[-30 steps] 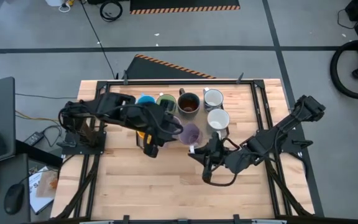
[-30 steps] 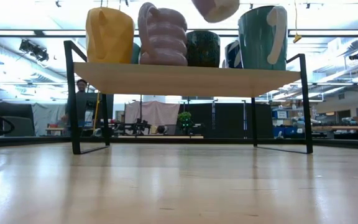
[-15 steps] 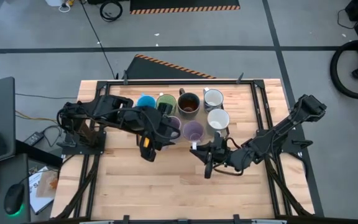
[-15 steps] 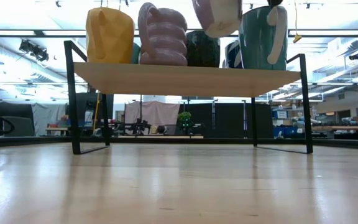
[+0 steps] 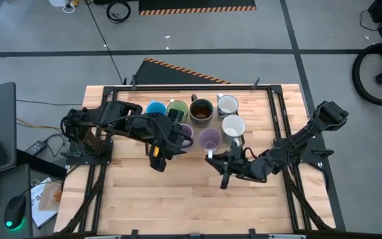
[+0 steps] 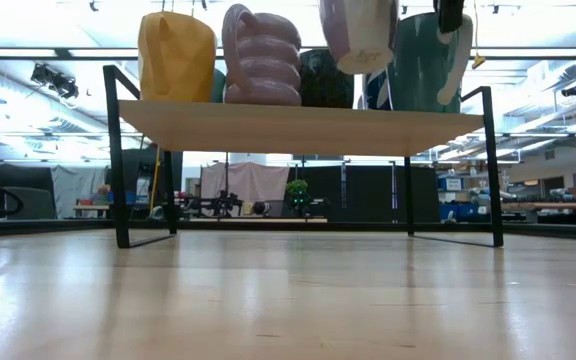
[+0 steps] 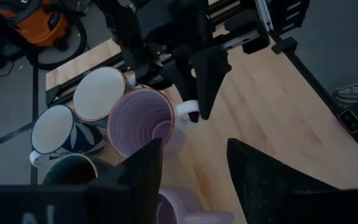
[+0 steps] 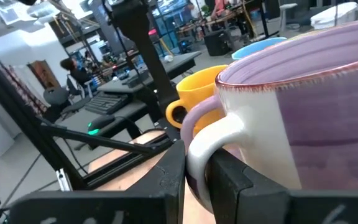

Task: Place coffee mugs
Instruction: Put the right purple white cup on the shelf

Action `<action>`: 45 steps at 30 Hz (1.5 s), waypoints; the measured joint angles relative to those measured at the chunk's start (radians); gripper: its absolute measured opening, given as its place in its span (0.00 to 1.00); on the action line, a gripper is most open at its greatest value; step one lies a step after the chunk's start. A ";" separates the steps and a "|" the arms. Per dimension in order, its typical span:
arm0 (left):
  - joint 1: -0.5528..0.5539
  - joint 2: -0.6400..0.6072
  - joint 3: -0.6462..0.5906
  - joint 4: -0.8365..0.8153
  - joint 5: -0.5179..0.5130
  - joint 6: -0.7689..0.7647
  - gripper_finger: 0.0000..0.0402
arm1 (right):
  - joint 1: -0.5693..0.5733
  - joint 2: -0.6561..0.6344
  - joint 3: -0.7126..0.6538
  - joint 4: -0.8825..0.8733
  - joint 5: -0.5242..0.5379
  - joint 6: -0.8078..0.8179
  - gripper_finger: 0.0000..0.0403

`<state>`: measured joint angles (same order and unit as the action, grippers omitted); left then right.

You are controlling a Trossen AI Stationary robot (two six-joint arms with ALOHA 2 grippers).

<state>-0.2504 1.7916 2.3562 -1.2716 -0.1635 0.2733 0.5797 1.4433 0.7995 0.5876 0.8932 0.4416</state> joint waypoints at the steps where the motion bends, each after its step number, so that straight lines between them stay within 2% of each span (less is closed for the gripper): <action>1: 0.000 0.000 0.000 0.000 0.000 0.000 0.47 | 0.000 0.000 0.000 0.004 -0.010 -0.008 0.13; 7: 0.002 0.000 0.000 0.000 0.000 0.001 0.47 | -0.012 0.007 0.000 0.021 -0.080 -0.010 0.13; 17: 0.003 0.000 0.000 0.000 0.000 0.002 0.47 | -0.044 0.010 0.000 0.056 -0.101 -0.012 0.13; 25: 0.003 0.001 0.000 0.000 0.000 0.002 0.47 | -0.044 0.019 0.001 0.110 -0.018 -0.018 0.13; 29: 0.002 0.001 0.000 0.000 0.000 0.005 0.47 | -0.029 0.093 0.052 0.153 -0.015 -0.038 0.13; 34: 0.002 0.001 0.000 -0.004 0.000 0.007 0.47 | -0.010 0.175 0.133 0.154 0.056 -0.112 0.13; 38: 0.002 0.001 0.000 -0.005 0.002 0.007 0.47 | -0.018 0.175 0.124 0.154 0.056 -0.088 0.13; 45: 0.002 0.001 0.000 -0.005 0.003 0.011 0.47 | -0.021 0.175 0.084 0.153 0.119 -0.035 0.13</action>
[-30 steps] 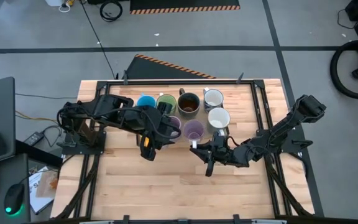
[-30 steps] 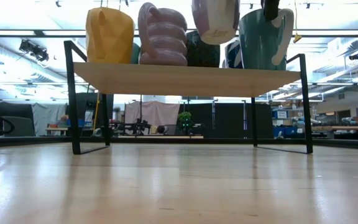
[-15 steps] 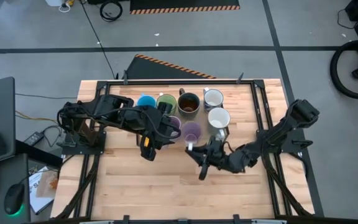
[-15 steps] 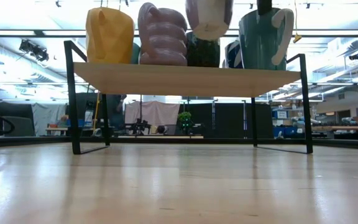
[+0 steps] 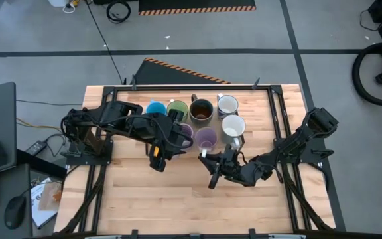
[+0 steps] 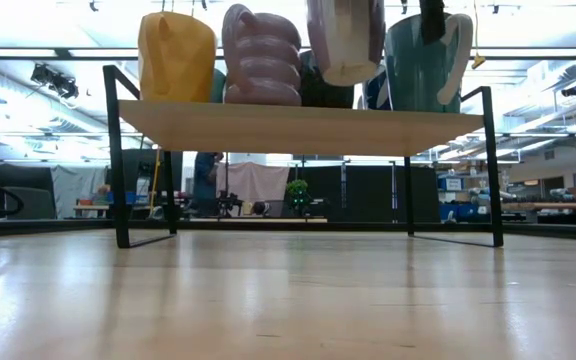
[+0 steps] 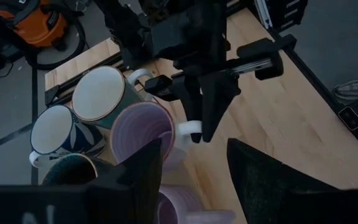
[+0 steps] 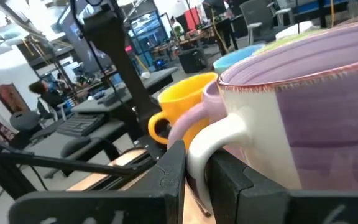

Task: Place coffee mugs
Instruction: Put the right purple white cup on the shelf

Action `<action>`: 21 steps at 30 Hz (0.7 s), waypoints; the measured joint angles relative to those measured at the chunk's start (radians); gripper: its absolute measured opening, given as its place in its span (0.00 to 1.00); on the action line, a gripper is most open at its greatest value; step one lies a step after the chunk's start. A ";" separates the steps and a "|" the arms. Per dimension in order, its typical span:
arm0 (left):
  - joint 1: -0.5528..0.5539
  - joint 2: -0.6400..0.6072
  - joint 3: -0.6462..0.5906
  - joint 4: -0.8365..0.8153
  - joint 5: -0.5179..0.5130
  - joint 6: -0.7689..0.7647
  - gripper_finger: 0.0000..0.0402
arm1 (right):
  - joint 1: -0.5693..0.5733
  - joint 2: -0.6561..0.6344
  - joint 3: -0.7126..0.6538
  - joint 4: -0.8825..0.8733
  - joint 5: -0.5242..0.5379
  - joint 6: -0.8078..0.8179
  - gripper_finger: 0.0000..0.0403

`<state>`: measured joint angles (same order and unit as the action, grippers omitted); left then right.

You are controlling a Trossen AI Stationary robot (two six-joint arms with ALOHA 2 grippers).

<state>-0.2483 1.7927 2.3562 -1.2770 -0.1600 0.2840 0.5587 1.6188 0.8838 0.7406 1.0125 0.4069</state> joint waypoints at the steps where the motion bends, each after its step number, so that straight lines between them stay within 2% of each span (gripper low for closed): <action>1: 0.000 0.000 0.000 0.000 0.000 0.000 0.47 | -0.001 0.000 -0.005 -0.001 -0.002 0.009 0.13; 8: 0.000 0.000 0.000 0.000 0.000 0.000 0.47 | -0.032 0.000 -0.029 0.000 -0.017 0.021 0.13; 15: -0.002 0.000 0.000 0.000 0.000 -0.004 0.47 | -0.064 0.000 -0.029 0.000 -0.079 0.021 0.13; 21: -0.002 0.000 0.000 0.000 0.002 -0.011 0.47 | -0.071 0.000 -0.029 -0.001 -0.080 0.021 0.14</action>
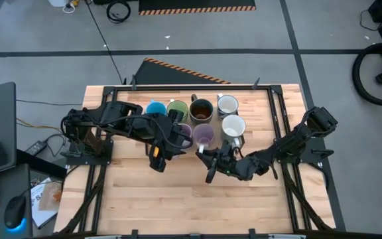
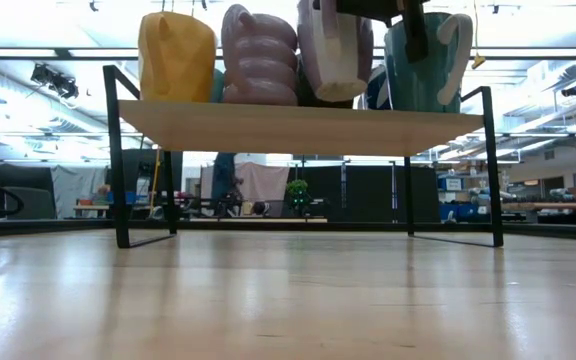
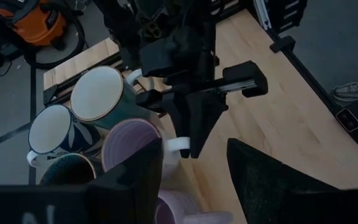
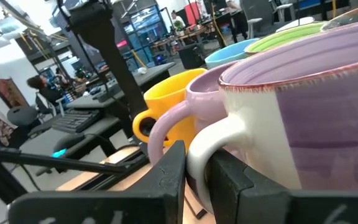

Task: Place coffee mugs
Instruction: Put the right purple white cup on the shelf

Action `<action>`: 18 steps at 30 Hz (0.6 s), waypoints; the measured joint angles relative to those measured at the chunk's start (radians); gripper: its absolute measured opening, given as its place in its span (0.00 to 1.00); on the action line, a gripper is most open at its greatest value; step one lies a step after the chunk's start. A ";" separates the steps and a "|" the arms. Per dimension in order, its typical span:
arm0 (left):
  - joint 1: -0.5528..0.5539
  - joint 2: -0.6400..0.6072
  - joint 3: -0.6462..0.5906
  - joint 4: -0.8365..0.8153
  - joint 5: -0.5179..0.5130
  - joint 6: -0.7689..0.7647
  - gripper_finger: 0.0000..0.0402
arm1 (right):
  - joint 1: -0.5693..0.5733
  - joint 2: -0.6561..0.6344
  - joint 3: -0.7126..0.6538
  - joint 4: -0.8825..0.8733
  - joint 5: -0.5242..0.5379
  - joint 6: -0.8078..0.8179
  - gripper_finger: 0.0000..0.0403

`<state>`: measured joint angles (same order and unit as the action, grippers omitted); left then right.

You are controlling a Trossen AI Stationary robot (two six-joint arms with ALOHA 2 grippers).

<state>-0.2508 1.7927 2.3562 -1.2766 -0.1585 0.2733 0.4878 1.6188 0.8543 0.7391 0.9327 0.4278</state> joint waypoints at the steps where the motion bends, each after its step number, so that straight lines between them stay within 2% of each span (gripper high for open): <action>1: 0.000 0.000 0.000 0.000 0.000 0.000 0.47 | 0.001 0.000 0.000 -0.005 0.001 0.003 0.14; 8: 0.000 0.000 0.000 0.000 0.000 0.000 0.47 | -0.002 0.000 0.000 -0.117 0.015 0.134 0.17; 18: 0.000 0.000 0.000 0.000 0.006 0.000 0.47 | -0.012 -0.001 0.000 -0.123 0.015 0.154 0.17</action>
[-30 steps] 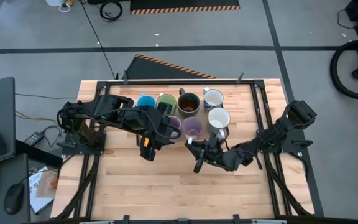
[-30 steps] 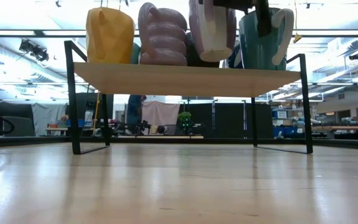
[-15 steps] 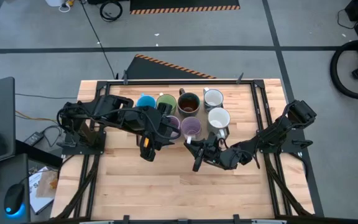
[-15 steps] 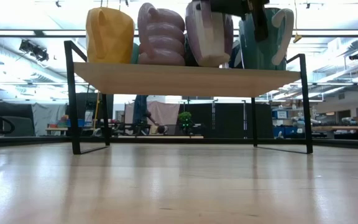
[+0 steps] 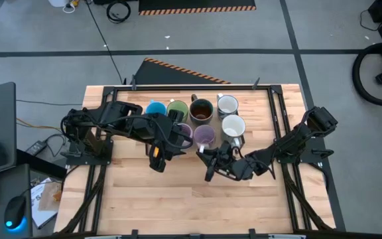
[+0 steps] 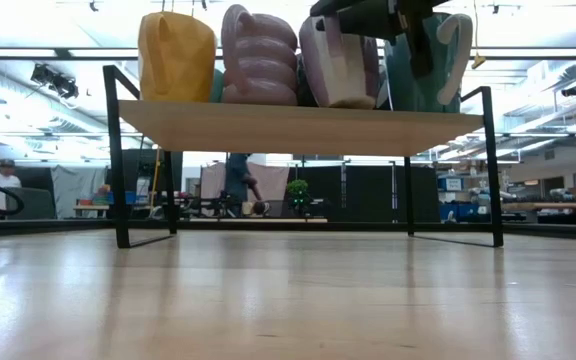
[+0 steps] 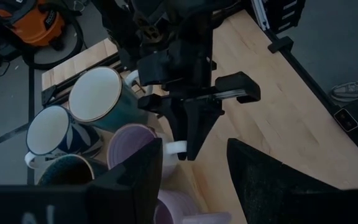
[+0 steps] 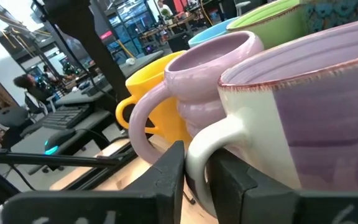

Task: Place coffee mugs
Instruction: Put the right purple white cup on the shelf, then adjust the purple white mug on the shelf

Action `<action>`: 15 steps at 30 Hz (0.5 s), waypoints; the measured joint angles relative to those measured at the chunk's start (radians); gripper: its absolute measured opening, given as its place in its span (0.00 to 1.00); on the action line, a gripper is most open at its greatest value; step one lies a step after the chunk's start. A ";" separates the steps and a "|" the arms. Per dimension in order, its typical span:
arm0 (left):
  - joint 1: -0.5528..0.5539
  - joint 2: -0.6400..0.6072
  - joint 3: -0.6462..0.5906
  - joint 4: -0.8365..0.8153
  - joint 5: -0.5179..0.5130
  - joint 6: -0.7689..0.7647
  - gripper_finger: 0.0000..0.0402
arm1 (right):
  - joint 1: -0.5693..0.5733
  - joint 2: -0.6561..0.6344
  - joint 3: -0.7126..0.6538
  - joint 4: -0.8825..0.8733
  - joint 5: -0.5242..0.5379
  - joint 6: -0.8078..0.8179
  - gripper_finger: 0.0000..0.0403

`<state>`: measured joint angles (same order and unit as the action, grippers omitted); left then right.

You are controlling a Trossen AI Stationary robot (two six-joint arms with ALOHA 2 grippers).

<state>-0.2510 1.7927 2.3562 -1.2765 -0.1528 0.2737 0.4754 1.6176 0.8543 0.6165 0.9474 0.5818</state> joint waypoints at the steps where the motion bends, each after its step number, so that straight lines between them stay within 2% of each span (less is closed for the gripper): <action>1: 0.000 0.000 0.000 0.000 0.000 0.000 0.47 | -0.002 0.000 0.000 -0.001 0.000 0.001 0.18; 15: 0.000 0.000 0.000 0.000 0.000 0.000 0.47 | -0.009 0.000 0.000 -0.062 -0.026 0.053 0.35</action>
<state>-0.2508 1.7927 2.3562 -1.2762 -0.1524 0.2737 0.4660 1.6176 0.8543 0.5549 0.9216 0.6346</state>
